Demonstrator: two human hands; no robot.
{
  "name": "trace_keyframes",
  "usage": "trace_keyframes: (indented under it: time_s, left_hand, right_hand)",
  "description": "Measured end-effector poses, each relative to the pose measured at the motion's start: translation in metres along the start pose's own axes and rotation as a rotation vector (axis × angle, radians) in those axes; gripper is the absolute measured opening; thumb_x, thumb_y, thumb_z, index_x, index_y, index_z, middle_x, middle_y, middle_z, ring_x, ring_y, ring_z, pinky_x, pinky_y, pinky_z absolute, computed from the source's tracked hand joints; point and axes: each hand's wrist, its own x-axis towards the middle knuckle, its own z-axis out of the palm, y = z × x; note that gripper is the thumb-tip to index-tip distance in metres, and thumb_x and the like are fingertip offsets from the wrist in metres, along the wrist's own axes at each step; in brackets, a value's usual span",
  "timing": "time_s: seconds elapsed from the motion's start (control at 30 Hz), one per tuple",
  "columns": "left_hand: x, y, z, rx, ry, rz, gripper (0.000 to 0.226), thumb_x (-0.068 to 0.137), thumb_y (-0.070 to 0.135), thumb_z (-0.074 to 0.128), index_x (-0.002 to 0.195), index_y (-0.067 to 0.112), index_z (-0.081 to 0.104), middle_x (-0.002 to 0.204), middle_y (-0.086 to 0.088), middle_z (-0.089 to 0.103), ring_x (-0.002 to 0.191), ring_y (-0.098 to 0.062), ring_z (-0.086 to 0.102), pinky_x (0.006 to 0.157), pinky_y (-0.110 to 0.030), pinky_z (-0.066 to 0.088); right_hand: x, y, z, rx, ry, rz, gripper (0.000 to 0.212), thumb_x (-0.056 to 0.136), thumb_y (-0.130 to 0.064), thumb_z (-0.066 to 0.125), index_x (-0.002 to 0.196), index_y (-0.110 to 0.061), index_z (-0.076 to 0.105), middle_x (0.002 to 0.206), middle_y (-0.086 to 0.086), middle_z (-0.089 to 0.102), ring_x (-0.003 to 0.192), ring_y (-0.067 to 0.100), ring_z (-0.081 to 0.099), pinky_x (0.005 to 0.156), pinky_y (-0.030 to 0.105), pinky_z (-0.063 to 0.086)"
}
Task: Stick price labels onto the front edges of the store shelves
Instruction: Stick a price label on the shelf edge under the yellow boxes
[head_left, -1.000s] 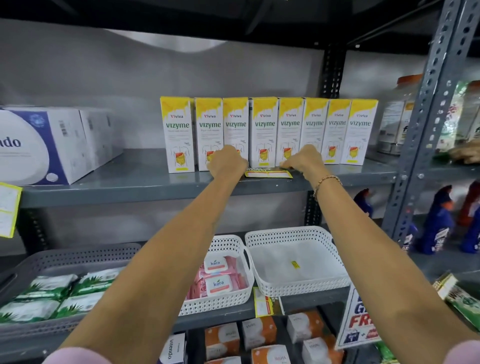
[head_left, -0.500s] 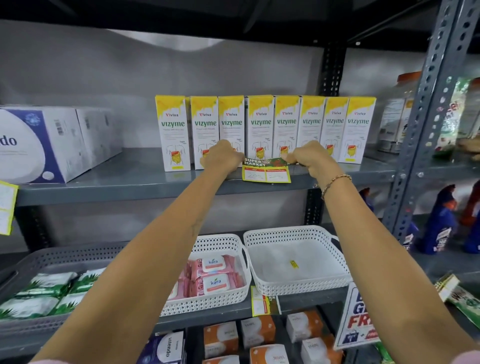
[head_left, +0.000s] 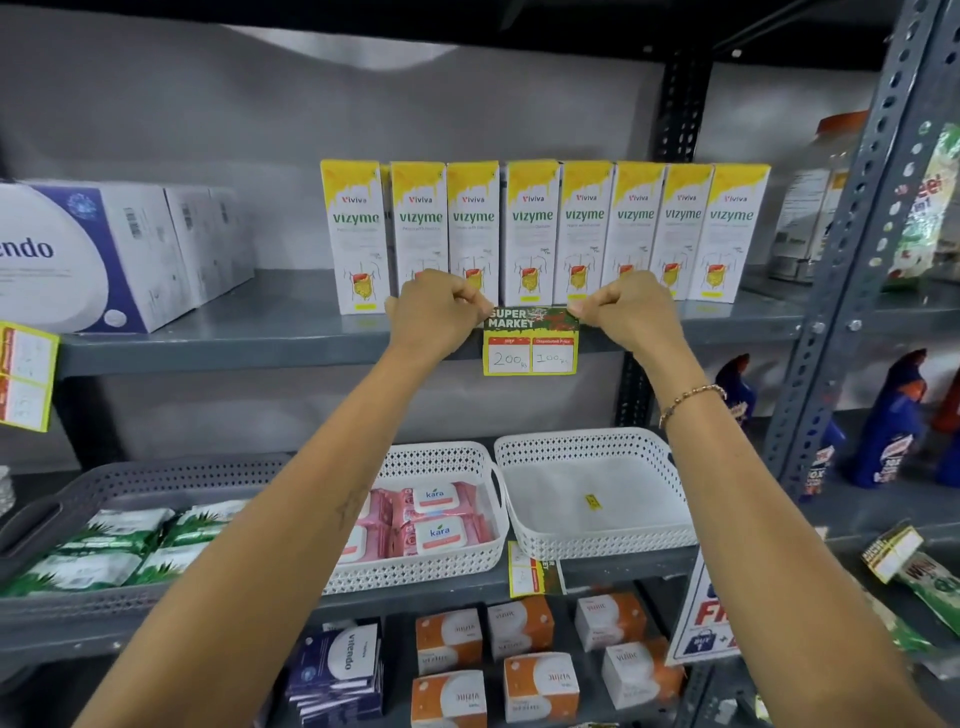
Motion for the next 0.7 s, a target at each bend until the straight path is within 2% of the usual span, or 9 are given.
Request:
trace_keyframes:
  time_s: [0.1, 0.2, 0.27, 0.4, 0.5, 0.7]
  left_hand:
    - [-0.012, -0.006, 0.0, 0.019, 0.021, 0.034, 0.022, 0.083, 0.006, 0.057, 0.076, 0.019, 0.074, 0.075, 0.014, 0.062, 0.099, -0.016, 0.06, 0.099, -0.049, 0.041]
    - [-0.019, -0.013, 0.001, -0.008, 0.029, 0.054, 0.019, 0.082, 0.01, 0.061, 0.075, 0.021, 0.074, 0.072, 0.014, 0.062, 0.096, -0.016, 0.06, 0.098, -0.047, 0.043]
    - [-0.019, -0.017, 0.003, 0.012, 0.083, 0.092, 0.012, 0.081, 0.02, 0.067, 0.072, 0.028, 0.071, 0.081, 0.009, 0.06, 0.104, -0.02, 0.054, 0.095, -0.043, 0.041]
    - [-0.023, -0.025, 0.014, 0.128, 0.196, 0.115, 0.008, 0.078, 0.035, 0.071, 0.071, 0.032, 0.068, 0.105, 0.004, 0.048, 0.112, -0.022, 0.037, 0.081, -0.035, 0.022]
    - [-0.025, -0.028, 0.024, 0.153, 0.263, 0.122, 0.01, 0.078, 0.036, 0.071, 0.076, 0.027, 0.073, 0.118, 0.001, 0.048, 0.118, -0.022, 0.034, 0.085, -0.035, 0.018]
    - [-0.033, -0.032, 0.041, 0.094, 0.404, 0.096, 0.007, 0.076, 0.024, 0.072, 0.07, 0.025, 0.071, 0.126, 0.001, 0.046, 0.123, -0.024, 0.031, 0.095, -0.044, 0.022]
  right_hand:
    - [-0.015, 0.004, 0.004, -0.024, 0.039, -0.041, 0.024, 0.08, -0.03, 0.072, 0.078, -0.006, 0.073, 0.089, 0.008, 0.073, 0.077, 0.016, 0.06, 0.076, 0.039, 0.054]
    - [-0.025, 0.009, 0.008, 0.0, 0.039, -0.034, 0.016, 0.079, -0.031, 0.072, 0.073, -0.017, 0.072, 0.079, 0.0, 0.069, 0.08, 0.016, 0.062, 0.073, 0.037, 0.054]
    - [-0.03, 0.013, 0.01, 0.013, 0.054, -0.04, 0.013, 0.078, -0.032, 0.072, 0.073, -0.02, 0.073, 0.077, -0.004, 0.069, 0.082, 0.015, 0.064, 0.074, 0.037, 0.054]
    - [-0.036, 0.023, 0.018, 0.053, 0.092, -0.051, 0.013, 0.079, -0.033, 0.071, 0.075, -0.021, 0.072, 0.081, 0.0, 0.072, 0.079, 0.014, 0.064, 0.074, 0.035, 0.053]
    - [-0.037, 0.028, 0.02, 0.076, 0.133, -0.072, 0.011, 0.081, -0.03, 0.07, 0.08, -0.019, 0.072, 0.076, -0.003, 0.067, 0.073, 0.011, 0.061, 0.069, 0.03, 0.05]
    - [-0.037, 0.032, 0.025, 0.072, 0.089, -0.107, 0.006, 0.085, -0.018, 0.065, 0.084, -0.016, 0.072, 0.081, -0.003, 0.065, 0.067, -0.001, 0.054, 0.061, 0.013, 0.038]
